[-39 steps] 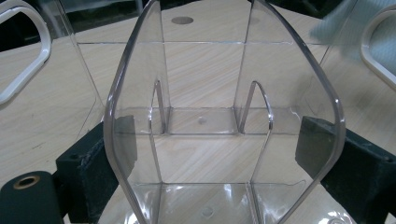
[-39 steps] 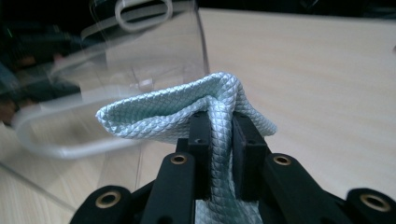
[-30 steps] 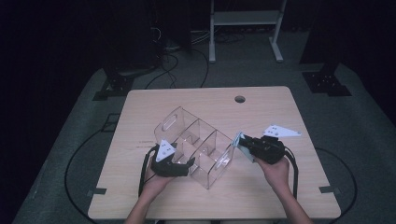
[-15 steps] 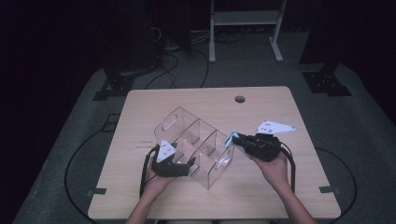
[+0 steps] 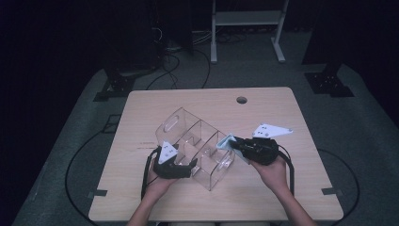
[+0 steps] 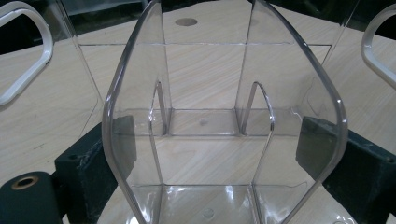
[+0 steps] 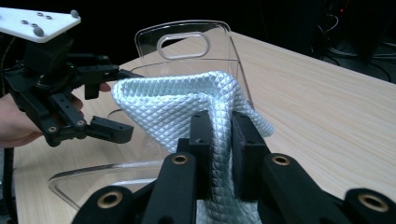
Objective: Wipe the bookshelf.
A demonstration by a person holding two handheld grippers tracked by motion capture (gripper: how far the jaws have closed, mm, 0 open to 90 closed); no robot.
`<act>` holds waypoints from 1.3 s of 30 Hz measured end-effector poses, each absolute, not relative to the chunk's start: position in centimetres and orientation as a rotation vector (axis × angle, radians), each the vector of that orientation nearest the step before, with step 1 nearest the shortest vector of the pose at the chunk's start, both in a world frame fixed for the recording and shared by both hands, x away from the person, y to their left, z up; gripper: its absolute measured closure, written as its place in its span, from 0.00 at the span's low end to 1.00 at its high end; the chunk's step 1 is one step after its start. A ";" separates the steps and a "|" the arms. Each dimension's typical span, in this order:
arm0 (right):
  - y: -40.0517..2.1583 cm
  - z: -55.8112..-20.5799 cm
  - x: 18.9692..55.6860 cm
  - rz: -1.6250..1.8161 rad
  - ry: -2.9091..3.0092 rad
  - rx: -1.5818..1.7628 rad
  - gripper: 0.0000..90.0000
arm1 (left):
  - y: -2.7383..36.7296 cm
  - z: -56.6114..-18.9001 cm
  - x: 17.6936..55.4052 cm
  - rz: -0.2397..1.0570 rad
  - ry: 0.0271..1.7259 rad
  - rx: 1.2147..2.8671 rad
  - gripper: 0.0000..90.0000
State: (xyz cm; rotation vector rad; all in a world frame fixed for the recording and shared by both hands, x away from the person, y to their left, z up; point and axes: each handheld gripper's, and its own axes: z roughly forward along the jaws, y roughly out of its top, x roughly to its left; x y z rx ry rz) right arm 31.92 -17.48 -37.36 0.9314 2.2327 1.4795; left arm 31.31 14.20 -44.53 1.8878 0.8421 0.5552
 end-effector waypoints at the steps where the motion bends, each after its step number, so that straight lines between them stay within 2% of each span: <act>1: -17.7 -37.4 32.3 1.478 2.229 0.952 0.89 | 14.2 -44.5 31.3 0.553 0.846 1.887 0.09; 5: -18.4 -37.6 33.0 1.504 2.219 1.025 0.89 | 14.1 -44.5 31.3 0.556 0.848 1.883 0.09; 12: -16.6 -37.4 30.7 1.517 2.265 0.887 0.89 | 14.2 -44.6 31.3 0.558 0.847 1.886 0.09; 18: -18.3 -37.8 32.4 1.525 2.223 1.003 0.89 | 14.0 -44.5 31.3 0.561 0.852 1.884 0.09; 24: -16.6 -37.5 30.5 1.526 2.281 0.887 0.89 | 14.1 -44.6 31.3 0.559 0.851 1.886 0.09; 30: -17.0 -37.6 31.4 1.546 2.272 0.950 0.89 | 14.0 -44.6 31.3 0.567 0.856 1.884 0.08; 36: -15.5 -37.5 29.5 1.536 2.310 0.835 0.89 | 14.1 -44.6 31.3 0.563 0.855 1.881 0.08; 39: -16.0 -37.4 30.2 1.530 2.299 0.874 0.88 | 14.0 -44.6 31.4 0.569 0.857 1.881 0.08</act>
